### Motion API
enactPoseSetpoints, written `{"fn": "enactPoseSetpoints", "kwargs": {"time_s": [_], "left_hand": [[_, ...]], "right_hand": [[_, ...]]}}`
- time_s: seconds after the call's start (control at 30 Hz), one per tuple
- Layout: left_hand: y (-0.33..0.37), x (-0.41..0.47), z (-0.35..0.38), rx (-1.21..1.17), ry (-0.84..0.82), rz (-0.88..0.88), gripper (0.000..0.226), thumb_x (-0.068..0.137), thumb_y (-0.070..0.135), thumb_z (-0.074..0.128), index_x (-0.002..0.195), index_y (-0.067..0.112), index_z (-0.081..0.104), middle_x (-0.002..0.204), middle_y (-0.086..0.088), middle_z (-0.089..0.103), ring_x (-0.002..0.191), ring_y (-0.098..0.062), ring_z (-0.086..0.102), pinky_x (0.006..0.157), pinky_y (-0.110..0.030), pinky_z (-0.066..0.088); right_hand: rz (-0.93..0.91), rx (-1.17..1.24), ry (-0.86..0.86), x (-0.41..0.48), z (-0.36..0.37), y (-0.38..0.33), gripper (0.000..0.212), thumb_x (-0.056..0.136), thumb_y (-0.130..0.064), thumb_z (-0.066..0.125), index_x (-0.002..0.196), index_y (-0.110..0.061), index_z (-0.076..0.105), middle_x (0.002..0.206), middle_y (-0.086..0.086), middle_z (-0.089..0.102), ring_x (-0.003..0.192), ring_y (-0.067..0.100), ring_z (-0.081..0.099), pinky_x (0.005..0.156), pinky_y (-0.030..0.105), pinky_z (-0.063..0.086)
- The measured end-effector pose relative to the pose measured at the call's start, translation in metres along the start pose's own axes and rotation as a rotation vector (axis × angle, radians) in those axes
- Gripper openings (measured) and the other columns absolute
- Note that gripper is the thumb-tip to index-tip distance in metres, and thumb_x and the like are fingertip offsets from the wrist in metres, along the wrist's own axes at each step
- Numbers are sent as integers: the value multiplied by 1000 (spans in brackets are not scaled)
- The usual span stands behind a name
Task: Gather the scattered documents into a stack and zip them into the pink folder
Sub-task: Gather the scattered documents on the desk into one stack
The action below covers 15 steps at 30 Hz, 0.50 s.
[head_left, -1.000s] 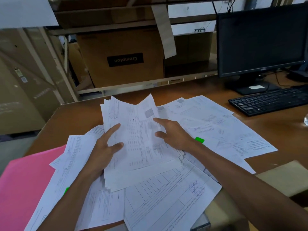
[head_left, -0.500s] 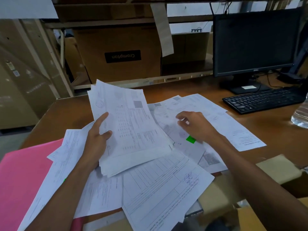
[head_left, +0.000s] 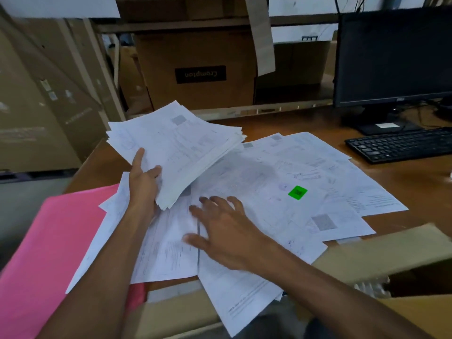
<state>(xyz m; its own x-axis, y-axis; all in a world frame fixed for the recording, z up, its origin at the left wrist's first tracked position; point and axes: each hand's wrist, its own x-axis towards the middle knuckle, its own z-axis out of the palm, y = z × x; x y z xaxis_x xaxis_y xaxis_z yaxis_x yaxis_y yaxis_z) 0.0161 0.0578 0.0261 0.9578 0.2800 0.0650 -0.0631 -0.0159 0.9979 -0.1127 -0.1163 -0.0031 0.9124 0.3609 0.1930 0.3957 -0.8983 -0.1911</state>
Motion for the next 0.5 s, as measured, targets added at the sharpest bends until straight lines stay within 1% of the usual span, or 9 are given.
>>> {"fn": "enactPoseSetpoints", "kwargs": {"time_s": [0.03, 0.07, 0.1, 0.13, 0.17, 0.23, 0.37, 0.47, 0.5], "left_hand": [[0, -1, 0, -12, -18, 4, 56, 103, 16, 55, 150, 41, 40, 155, 7, 40, 132, -21, 47, 107, -42, 48], [2, -2, 1, -22, -30, 8, 55, 102, 16, 55, 150, 40, 41, 154, 7, 40, 130, -21, 47, 106, -40, 48], [3, -3, 1, -35, -36, 7, 55, 102, 15, 55, 149, 39, 42, 152, 7, 41, 129, -20, 47, 106, -38, 48], [5, -3, 1, -51, -37, 7, 54, 102, 13, 55, 149, 38, 43, 151, 8, 42, 130, -20, 47, 106, -38, 47], [6, -3, 0, -74, -34, 6, 55, 102, 11, 55, 149, 38, 43, 149, 9, 43, 129, -19, 48, 106, -37, 48], [8, -2, -3, -143, -33, 3, 57, 102, 6, 53, 149, 37, 44, 141, 13, 46, 126, -18, 51, 97, -32, 52], [11, 2, -10, -192, -17, 21, 60, 100, 4, 54, 150, 37, 45, 138, 15, 47, 125, -16, 53, 84, -24, 53], [10, 1, -9, -227, -29, 25, 61, 101, 2, 53, 151, 34, 44, 136, 14, 48, 113, -10, 57, 67, -15, 56], [8, 0, -8, -236, -36, 20, 61, 101, 2, 53, 151, 35, 44, 135, 14, 49, 109, -8, 57, 65, -15, 56]], "right_hand": [[-6, 8, -59, 4, 7, -5, 66, 96, -75, 27, 155, -44, 26, 167, 2, 20, 153, 31, 12, 121, 58, 1], [-8, 2, -93, 9, 16, -8, 70, 93, -81, 23, 156, -52, 11, 170, -2, 3, 155, 33, -5, 119, 61, -10], [-6, -4, -130, 14, 23, -9, 72, 90, -85, 20, 155, -57, 4, 170, -4, -6, 154, 35, -15, 116, 62, -17], [6, -8, -181, 18, 27, -7, 74, 87, -87, 16, 153, -59, 0, 169, -6, -11, 153, 37, -19, 114, 63, -20], [24, -12, -232, 23, 29, -1, 74, 85, -89, 13, 152, -61, -3, 169, -7, -12, 152, 38, -20, 114, 64, -20], [49, -34, -270, 26, 25, 18, 74, 83, -91, 10, 150, -64, -6, 169, -9, -13, 153, 36, -18, 116, 64, -16], [110, -100, -241, 12, 5, 70, 71, 82, -92, 7, 147, -67, -7, 169, -12, -10, 155, 29, -12, 121, 57, -8], [186, -117, -230, -1, -10, 113, 68, 83, -91, 7, 145, -69, -8, 168, -14, -8, 156, 24, -10, 123, 54, -6], [212, -118, -228, -5, -14, 127, 67, 83, -92, 8, 144, -71, -8, 168, -15, -8, 156, 24, -8, 123, 53, -6]]}}
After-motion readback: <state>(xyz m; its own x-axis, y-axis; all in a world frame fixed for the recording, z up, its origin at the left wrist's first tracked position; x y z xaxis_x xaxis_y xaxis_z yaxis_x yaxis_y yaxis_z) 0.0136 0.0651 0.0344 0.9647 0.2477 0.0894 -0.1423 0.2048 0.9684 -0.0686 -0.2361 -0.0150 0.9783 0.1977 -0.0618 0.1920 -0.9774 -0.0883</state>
